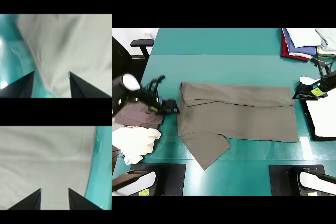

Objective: Fold the shirts.

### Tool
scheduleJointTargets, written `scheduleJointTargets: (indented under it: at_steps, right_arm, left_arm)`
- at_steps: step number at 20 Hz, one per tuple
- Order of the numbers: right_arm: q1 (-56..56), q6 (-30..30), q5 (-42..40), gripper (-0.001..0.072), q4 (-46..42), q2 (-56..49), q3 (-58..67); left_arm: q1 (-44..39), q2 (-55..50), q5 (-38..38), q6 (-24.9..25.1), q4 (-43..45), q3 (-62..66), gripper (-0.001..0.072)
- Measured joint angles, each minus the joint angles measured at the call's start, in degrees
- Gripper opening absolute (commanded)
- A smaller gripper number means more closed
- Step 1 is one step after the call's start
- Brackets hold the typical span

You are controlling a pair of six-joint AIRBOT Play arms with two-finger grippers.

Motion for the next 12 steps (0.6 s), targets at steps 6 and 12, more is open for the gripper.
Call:
scheduleJointTargets:
  at_steps: [6,12]
  right_arm:
    - [-0.5,-0.8,-3.8,0.0381,3.9,8.3,-6.9]
    - [-0.5,-1.7,-4.5,0.0381,6.8,9.7,-7.9]
  left_arm:
    - [-6.5,13.2,2.7,-5.6,-4.9,-21.2,0.0487]
    - [-15.4,15.7,10.5,-9.7,-10.2,-28.2,0.03]
